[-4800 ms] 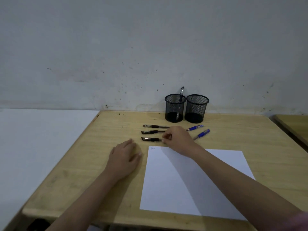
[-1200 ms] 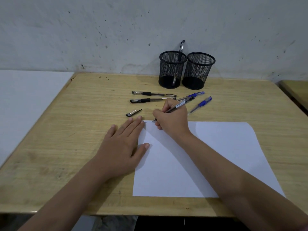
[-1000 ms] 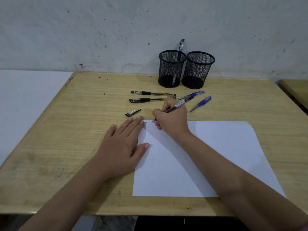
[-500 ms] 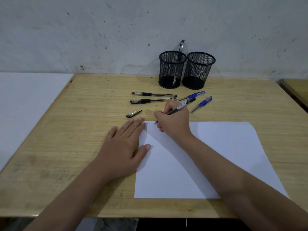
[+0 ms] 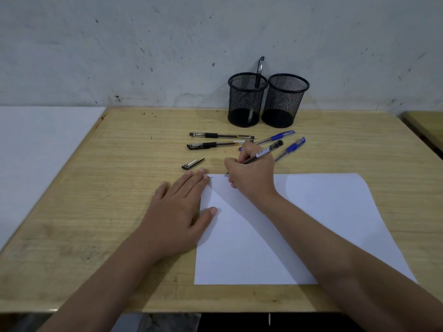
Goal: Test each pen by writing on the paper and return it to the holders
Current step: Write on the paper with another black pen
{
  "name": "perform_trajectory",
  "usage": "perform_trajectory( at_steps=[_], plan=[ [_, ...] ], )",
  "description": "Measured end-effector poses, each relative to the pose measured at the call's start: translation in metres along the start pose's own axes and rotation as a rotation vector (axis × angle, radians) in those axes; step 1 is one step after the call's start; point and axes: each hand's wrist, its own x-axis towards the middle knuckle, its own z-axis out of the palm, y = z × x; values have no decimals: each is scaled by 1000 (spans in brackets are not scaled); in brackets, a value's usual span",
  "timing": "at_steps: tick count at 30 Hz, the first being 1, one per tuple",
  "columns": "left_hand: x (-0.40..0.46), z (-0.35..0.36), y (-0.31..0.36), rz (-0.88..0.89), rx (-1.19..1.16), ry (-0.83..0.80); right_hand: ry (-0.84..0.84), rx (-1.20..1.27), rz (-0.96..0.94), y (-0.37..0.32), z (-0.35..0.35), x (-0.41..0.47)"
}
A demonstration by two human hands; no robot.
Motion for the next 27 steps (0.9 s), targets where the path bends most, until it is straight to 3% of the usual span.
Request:
perform_trajectory(
  at_steps=[12,16,18,23,27],
  plan=[
    [-1,-1,1,16,-26,21,70,59,113,-2,-3,0],
    [1,-3,1,53,-74,137,53,154,234,-6,-6,5],
    [6,-4,-2,62,-93,245,50,164,205,-5,-6,5],
    [34,-12,-10,-109,-94,501,-20,195,166,-12,-8,2],
    [55,-12,-18,-288,-116,419,-90,217,204,-22,-15,1]
  ],
)
